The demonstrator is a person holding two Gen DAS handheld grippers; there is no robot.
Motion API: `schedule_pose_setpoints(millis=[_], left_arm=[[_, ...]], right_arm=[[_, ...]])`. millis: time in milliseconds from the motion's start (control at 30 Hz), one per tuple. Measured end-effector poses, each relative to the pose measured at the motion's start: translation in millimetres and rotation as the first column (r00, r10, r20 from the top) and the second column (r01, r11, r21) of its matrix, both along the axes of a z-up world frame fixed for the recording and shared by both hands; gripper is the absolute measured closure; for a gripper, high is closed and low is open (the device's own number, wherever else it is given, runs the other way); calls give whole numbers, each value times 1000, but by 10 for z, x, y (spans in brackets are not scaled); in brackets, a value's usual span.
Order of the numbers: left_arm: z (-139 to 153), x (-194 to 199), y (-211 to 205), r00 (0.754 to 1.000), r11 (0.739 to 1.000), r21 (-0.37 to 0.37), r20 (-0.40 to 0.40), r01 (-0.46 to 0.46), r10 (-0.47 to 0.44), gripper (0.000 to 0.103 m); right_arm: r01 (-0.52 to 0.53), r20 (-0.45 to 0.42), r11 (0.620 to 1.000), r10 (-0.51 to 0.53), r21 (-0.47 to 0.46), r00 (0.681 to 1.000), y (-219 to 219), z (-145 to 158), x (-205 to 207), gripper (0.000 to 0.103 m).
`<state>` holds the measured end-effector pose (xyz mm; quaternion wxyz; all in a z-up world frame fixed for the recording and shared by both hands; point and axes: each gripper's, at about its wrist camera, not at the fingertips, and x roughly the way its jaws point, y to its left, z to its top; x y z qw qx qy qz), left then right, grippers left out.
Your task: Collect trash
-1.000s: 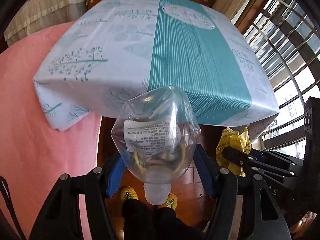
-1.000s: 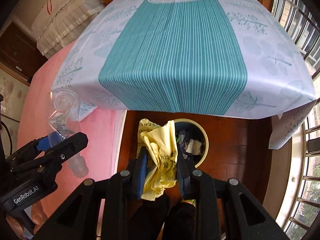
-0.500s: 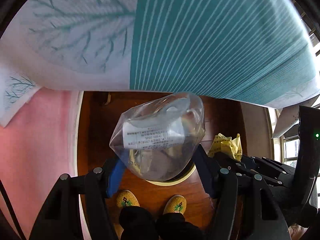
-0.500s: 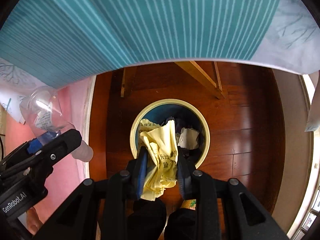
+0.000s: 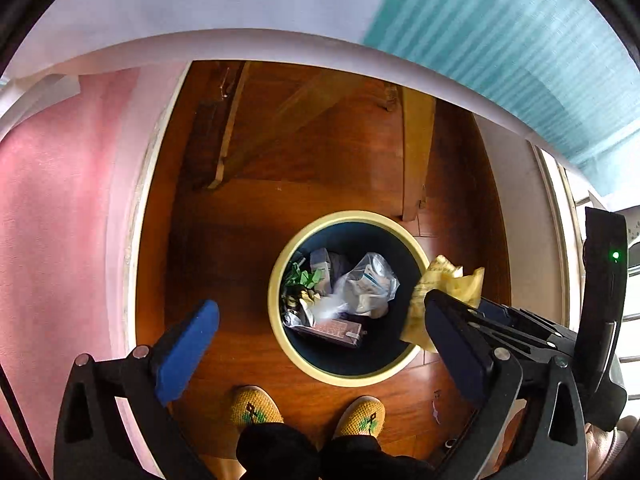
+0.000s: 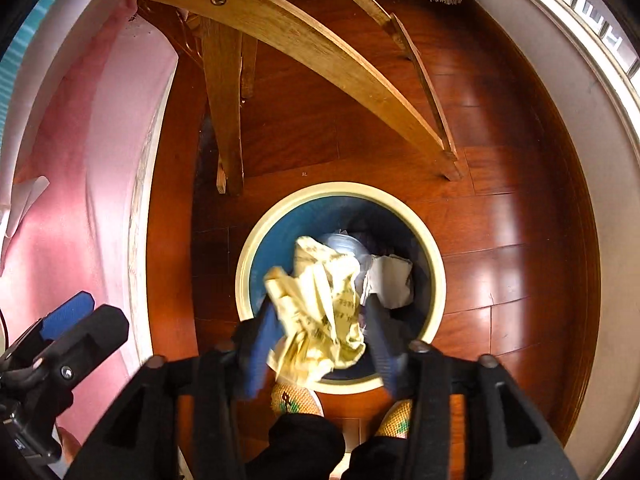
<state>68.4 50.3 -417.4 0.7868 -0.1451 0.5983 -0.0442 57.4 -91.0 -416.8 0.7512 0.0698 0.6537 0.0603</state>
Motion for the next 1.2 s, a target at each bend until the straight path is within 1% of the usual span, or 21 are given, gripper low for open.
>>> schedule_pose_setpoints(millis=[33,167,333,500,700,833,933,1067,1200], left_arm=[[29,-11,-8,1000,1000,2,6,-7,7,1],[131,-15,65,999,999,-4,35,-36,36,1],[245,-117,264,993,997,-29,81,-78,80,1],[343,-270,457,988,990,-63,80,-129,134,1],[671,-440,577,982,984,-62,78,-165,170,1],[947,-498,572,985,988,-37,79,-149,151,1],[1182,-488,523,989,992,-21,79,-122,123,1],[1543,-416,417,993,996,-26,80,-81,83,1],[1993,-322,305,992,998,-27,112,-56,59,1]], right_arm=[[-4,9,1000,4,-7,1000,21,1,3,43],[-17,24,1000,17,-1,1000,67,-11,12,42],[-12,49,1000,11,2,999,82,93,15,43],[18,43,1000,-18,4,999,20,180,-45,43],[51,27,999,-51,2,998,-89,423,-187,43],[68,11,998,-68,-2,998,-153,680,-293,43],[76,19,997,-76,0,997,-173,938,-349,43],[84,53,996,-85,10,995,-185,1388,-362,43],[86,110,996,-87,21,990,-190,1908,-318,43]])
